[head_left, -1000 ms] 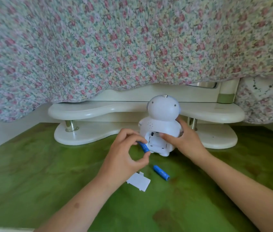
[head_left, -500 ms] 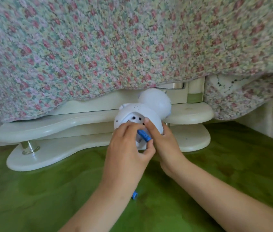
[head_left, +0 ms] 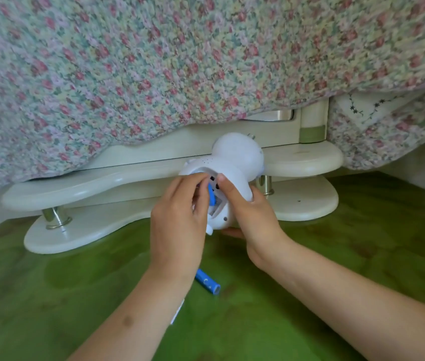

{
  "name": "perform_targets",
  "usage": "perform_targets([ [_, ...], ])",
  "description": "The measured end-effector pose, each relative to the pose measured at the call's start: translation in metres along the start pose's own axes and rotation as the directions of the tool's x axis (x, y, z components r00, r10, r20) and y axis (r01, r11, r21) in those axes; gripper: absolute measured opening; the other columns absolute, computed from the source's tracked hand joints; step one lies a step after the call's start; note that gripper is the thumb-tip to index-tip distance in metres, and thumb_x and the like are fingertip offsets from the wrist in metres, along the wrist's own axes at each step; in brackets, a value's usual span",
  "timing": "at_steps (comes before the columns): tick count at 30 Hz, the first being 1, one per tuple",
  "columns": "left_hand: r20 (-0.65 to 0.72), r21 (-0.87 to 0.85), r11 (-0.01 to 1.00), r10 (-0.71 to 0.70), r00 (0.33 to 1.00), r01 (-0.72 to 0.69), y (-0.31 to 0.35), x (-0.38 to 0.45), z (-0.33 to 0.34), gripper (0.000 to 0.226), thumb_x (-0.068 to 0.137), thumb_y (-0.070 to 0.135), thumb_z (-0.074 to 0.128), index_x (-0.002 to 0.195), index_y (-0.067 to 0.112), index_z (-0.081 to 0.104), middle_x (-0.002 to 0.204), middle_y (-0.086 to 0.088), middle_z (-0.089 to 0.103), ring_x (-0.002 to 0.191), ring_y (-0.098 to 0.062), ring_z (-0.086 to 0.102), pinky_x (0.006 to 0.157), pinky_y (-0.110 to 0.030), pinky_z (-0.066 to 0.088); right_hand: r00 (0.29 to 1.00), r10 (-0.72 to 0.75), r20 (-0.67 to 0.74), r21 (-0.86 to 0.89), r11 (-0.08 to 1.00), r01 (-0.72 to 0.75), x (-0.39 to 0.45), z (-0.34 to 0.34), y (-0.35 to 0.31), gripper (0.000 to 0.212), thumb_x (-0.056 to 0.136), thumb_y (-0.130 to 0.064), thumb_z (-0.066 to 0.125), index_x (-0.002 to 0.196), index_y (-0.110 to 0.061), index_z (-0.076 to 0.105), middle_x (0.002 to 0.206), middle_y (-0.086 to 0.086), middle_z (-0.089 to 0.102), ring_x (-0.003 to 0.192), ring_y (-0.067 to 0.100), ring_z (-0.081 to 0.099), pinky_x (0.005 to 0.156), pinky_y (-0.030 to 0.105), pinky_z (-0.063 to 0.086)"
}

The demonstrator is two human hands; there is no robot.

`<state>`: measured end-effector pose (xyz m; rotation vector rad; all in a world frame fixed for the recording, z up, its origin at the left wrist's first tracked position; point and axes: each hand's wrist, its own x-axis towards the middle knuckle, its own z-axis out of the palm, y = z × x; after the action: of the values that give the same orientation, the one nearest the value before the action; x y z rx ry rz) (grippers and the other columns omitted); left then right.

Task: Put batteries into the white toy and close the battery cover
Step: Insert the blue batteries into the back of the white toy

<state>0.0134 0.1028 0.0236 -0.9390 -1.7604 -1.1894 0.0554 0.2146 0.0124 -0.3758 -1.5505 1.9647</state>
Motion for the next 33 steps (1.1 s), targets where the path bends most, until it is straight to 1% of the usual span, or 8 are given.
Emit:
perform_targets([
  [3,0.054,0.119,0.990,0.072,0.996,-0.078,-0.004,-0.003,0.001,0.008,0.093,0.011,0.063,0.095,0.009,0.071,0.087,-0.005,0.068,0.068,-0.021,0.062,0.065,-0.031,0.051,0.998,0.065,-0.004,0.011,0.998,-0.065,-0.004,0.001,0.003,0.050,0.075,-0.057,0.077,0.111,-0.024,0.067,0.105,0.001,0.078,0.095,0.021,0.076,0.072,0.040,0.065],
  [5,0.080,0.126,0.989,0.074,0.994,-0.084,-0.003,-0.004,0.001,0.009,0.091,0.013,0.065,0.096,0.009,0.070,0.089,-0.004,0.068,0.069,-0.020,0.063,0.065,-0.028,0.050,0.997,0.082,0.003,0.014,0.997,-0.082,-0.006,0.001,0.003,0.050,0.074,-0.059,0.076,0.110,-0.025,0.067,0.104,0.001,0.079,0.094,0.021,0.076,0.069,0.039,0.065],
  [9,0.079,0.109,0.994,0.024,0.997,-0.032,0.003,-0.001,-0.002,0.007,0.086,0.018,0.069,0.090,0.012,0.066,0.083,0.000,0.064,0.071,-0.018,0.063,0.063,-0.035,0.054,0.998,0.066,-0.004,-0.014,0.998,-0.066,-0.009,0.003,0.001,0.046,0.072,-0.060,0.075,0.102,-0.025,0.069,0.103,0.004,0.079,0.095,0.025,0.076,0.077,0.049,0.064],
  [12,0.033,0.064,0.995,-0.072,0.997,0.070,0.008,0.003,-0.008,0.012,0.081,0.018,0.074,0.083,0.015,0.063,0.077,0.003,0.064,0.067,-0.012,0.062,0.060,-0.032,0.054,0.999,-0.009,-0.035,-0.062,0.998,0.007,-0.009,0.007,0.000,0.058,0.060,-0.068,0.074,0.103,-0.030,0.068,0.102,-0.001,0.078,0.094,0.023,0.076,0.077,0.051,0.064],
  [16,-0.020,-0.074,0.954,-0.291,0.956,0.289,0.007,0.011,-0.012,0.014,0.080,0.016,0.078,0.080,0.014,0.064,0.070,0.011,0.067,0.065,-0.002,0.067,0.056,-0.007,0.047,0.992,-0.090,-0.089,-0.129,0.988,0.078,-0.006,0.007,0.000,0.064,0.051,-0.076,0.072,0.102,-0.038,0.065,0.101,-0.011,0.075,0.095,0.018,0.074,0.083,0.048,0.061],
  [19,-0.032,-0.126,0.938,-0.329,0.944,0.323,0.010,0.010,-0.011,0.009,0.081,0.013,0.076,0.082,0.014,0.067,0.071,0.015,0.067,0.067,0.007,0.066,0.058,-0.001,0.043,0.991,-0.080,-0.103,-0.120,0.990,0.068,-0.004,0.006,0.002,0.060,0.051,-0.075,0.071,0.100,-0.040,0.064,0.101,-0.014,0.075,0.096,0.017,0.073,0.085,0.048,0.061],
  [28,-0.011,-0.161,0.927,-0.344,0.939,0.338,0.007,0.004,-0.005,0.004,0.085,0.015,0.075,0.084,0.014,0.071,0.075,0.011,0.073,0.068,0.002,0.070,0.065,-0.008,0.051,0.987,-0.021,-0.158,-0.116,0.993,0.002,-0.003,0.005,0.004,0.075,0.048,-0.079,0.072,0.108,-0.035,0.065,0.105,-0.010,0.075,0.097,0.019,0.073,0.083,0.048,0.061],
  [33,0.003,-0.015,0.984,-0.176,0.984,0.176,0.003,-0.004,0.002,0.010,0.089,0.013,0.069,0.098,0.011,0.070,0.089,-0.002,0.071,0.079,-0.015,0.068,0.075,-0.032,0.057,0.984,-0.010,-0.177,-0.119,0.993,-0.012,-0.002,0.002,0.004,0.082,0.046,-0.080,0.071,0.111,-0.031,0.065,0.106,-0.006,0.075,0.096,0.021,0.074,0.080,0.049,0.063],
])
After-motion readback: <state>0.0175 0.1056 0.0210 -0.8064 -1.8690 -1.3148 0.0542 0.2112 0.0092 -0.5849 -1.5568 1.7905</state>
